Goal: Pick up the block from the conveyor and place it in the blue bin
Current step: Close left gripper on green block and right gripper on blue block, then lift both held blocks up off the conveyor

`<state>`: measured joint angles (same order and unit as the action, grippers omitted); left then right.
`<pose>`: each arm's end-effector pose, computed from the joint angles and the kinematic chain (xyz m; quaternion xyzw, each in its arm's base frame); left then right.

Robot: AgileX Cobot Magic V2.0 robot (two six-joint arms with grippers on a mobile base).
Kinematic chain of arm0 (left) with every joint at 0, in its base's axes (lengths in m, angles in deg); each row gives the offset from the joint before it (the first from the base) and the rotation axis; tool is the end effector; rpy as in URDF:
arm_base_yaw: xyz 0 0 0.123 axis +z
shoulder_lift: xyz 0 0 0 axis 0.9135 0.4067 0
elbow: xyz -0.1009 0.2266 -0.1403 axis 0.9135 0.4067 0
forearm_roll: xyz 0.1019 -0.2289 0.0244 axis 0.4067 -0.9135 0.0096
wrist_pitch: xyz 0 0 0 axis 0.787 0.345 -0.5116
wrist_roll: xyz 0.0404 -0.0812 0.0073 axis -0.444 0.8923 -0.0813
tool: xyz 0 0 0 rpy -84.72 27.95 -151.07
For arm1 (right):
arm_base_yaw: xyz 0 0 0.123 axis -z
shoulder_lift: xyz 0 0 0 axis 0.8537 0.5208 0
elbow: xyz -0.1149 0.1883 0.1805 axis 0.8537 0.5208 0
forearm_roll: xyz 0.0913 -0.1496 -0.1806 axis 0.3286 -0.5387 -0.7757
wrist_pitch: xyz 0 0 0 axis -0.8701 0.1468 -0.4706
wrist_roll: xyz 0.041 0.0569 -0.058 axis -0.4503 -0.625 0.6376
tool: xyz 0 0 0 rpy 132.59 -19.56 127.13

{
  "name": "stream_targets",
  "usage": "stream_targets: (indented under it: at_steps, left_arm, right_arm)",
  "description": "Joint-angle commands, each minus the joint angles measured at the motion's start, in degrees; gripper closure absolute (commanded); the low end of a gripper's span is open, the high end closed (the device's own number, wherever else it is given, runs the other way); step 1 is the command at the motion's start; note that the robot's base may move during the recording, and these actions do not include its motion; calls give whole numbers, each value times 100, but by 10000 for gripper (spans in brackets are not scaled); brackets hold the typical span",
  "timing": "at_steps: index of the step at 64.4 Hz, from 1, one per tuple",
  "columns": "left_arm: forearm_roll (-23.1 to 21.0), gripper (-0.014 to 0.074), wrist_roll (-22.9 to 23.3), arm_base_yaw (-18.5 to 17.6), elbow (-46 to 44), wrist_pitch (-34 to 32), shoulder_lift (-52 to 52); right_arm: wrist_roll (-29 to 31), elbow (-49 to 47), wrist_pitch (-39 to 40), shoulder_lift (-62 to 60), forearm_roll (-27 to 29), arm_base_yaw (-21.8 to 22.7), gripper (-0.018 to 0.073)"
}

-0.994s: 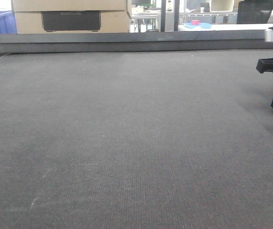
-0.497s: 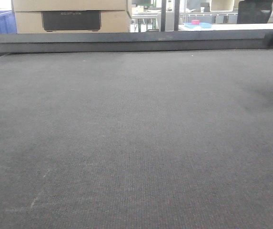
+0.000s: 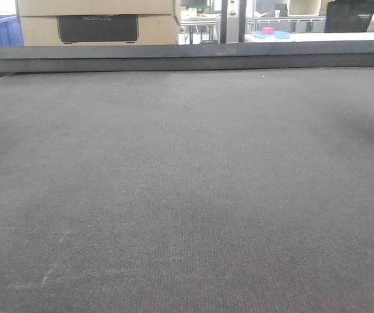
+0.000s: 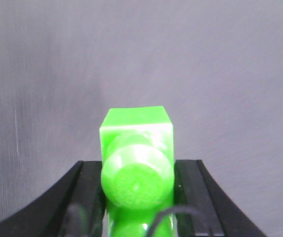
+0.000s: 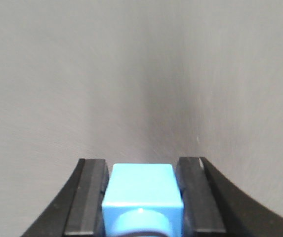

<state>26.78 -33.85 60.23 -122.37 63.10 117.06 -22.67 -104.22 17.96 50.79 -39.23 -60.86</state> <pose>0.2885 -0.0345 0.3832 0.0628 0.9442 -0.0423 0.3206 0.3056 0.0236 0.3707 -0.0283 0.9415 0.0702 0.3283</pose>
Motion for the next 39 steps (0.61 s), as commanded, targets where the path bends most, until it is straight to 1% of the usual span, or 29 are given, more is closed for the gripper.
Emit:
stream_targets:
  at_steps: [1, 8, 16, 25, 32, 39]
  left_arm:
    - [-84, 708, 51, -176, -15, -132, -480]
    - [-34, 708, 51, -353, 35, -170, -865]
    - [-18, 708, 51, -422, 408, -435, -1313]
    - [7, 708, 51, -422, 1033, -815, -1874]
    - [22, 708, 51, -422, 1665, -1292, -2458]
    - [22, 708, 51, -422, 2076, -1571, -2989]
  right_arm:
    - [155, -10, 76, -413, 21, -194, 713]
    - [224, 3, 76, -724, 21, -487, 713]
    - [224, 15, 76, -1020, 21, -779, 713]
    - [325, 338, 184, -1395, 21, -823, 713]
    - [495, 1014, 419, -1907, 21, -823, 713]
    - [522, 1636, 628, -2427, 21, -823, 713]
